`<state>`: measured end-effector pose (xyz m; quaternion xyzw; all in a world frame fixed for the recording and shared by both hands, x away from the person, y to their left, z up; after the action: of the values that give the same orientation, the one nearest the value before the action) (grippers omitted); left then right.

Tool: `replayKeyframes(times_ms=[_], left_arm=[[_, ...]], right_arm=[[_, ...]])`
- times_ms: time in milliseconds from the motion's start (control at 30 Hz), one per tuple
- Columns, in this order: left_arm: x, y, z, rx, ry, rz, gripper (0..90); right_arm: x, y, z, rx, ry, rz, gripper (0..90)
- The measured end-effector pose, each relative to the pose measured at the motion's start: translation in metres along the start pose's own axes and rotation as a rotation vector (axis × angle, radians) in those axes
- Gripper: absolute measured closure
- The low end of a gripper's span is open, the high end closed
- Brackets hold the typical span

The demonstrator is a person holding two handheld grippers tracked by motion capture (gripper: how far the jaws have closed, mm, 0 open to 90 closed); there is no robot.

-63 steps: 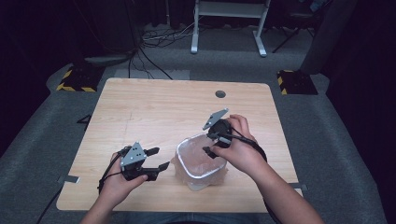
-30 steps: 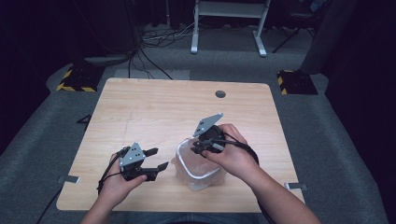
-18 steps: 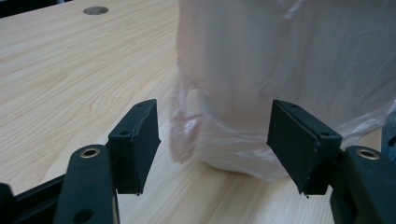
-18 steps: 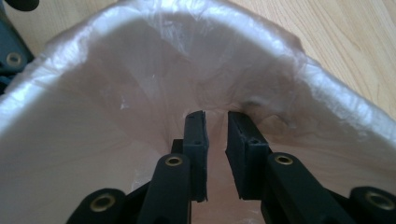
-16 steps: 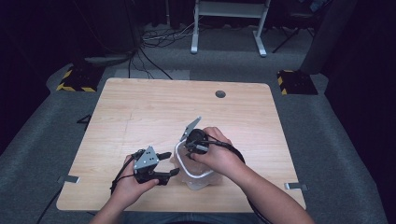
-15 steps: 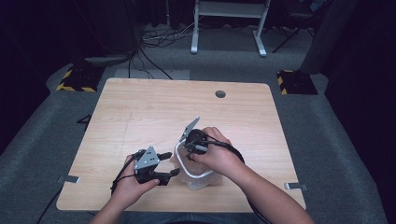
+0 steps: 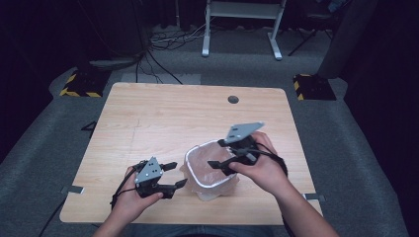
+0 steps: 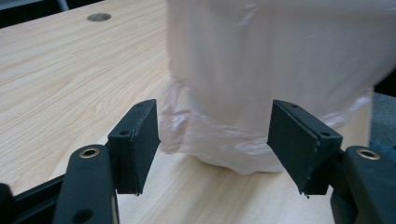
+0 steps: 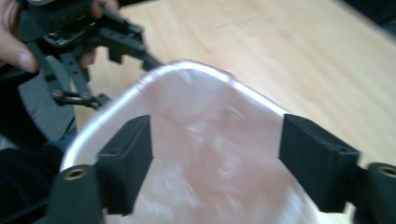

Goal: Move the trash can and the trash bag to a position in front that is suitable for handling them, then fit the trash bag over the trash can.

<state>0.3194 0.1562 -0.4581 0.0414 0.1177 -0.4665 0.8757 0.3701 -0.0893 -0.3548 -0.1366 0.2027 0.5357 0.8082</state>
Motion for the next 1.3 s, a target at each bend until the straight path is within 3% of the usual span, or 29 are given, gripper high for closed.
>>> replayKeyframes(times_ms=[200, 233, 267, 367, 400, 467, 567, 633, 667, 767, 933, 1100, 1133, 1200, 1300], left_arm=[[0.000, -0.022, 0.004, 0.016, 0.021, -0.054, 32.7], [0.000, -0.025, 0.004, 0.006, 0.028, -0.062, 32.5], [0.001, -0.026, 0.004, 0.021, 0.031, -0.058, 32.1], [0.001, -0.031, 0.004, -0.001, 0.034, -0.066, 31.7], [0.001, -0.030, 0.005, 0.020, 0.041, -0.061, 31.6], [0.001, -0.033, 0.006, 0.020, 0.038, -0.066, 31.2], [0.004, -0.037, 0.005, 0.022, 0.041, -0.081, 29.9], [0.006, -0.038, 0.005, 0.025, 0.045, -0.087, 29.3], [0.008, -0.038, 0.004, 0.029, 0.049, -0.086, 29.3], [0.009, -0.040, 0.002, 0.034, 0.053, -0.089, 29.1], [0.014, -0.042, 0.000, 0.034, 0.060, -0.086, 29.0], [0.022, -0.042, -0.004, 0.051, 0.085, -0.063, 28.6], [0.026, -0.039, -0.007, 0.063, 0.093, -0.037, 28.8], [0.028, -0.035, -0.009, 0.058, 0.094, -0.026, 28.5], [0.031, -0.028, -0.012, 0.045, 0.097, -0.018, 27.6]], right_arm=[[-0.041, -0.010, -0.035, 0.050, -0.069, -0.073, 19.6], [-0.045, -0.010, -0.042, 0.061, -0.070, -0.080, 19.3], [-0.047, -0.011, -0.050, 0.075, -0.071, -0.083, 17.9], [-0.051, -0.010, -0.064, 0.153, -0.148, -0.064, 17.7], [-0.052, -0.009, -0.067, 0.147, -0.138, -0.061, 18.8], [-0.052, -0.006, -0.072, 0.127, -0.129, -0.076, 18.6], [-0.046, 0.002, -0.079, 0.150, -0.114, -0.045, 18.9], [-0.043, 0.004, -0.082, 0.149, -0.104, -0.040, 20.2], [-0.033, 0.008, -0.089, 0.130, -0.053, -0.037, 20.6], [-0.027, 0.011, -0.093, 0.128, -0.042, -0.033, 20.6], [-0.021, 0.010, -0.102, 0.109, -0.023, -0.066, 20.7], [-0.010, 0.014, -0.109, 0.119, 0.006, -0.063, 27.0], [-0.001, 0.018, -0.114, 0.136, 0.024, -0.065, 28.7], [0.005, 0.020, -0.117, 0.158, 0.032, -0.067, 27.6], [0.016, 0.022, -0.123, 0.154, 0.047, -0.110, 27.9]])
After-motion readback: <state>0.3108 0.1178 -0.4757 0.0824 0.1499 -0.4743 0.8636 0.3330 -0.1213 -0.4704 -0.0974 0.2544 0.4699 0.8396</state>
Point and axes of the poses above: each handheld gripper's, and its own axes: x roughly forward along the jaws, z roughly out of its top, y roughly to its left, the point moved 3 cm from there along x, roughly forward along the jaws, and after that the axes turned 12 degrees about -y, right-handed, at the moved point
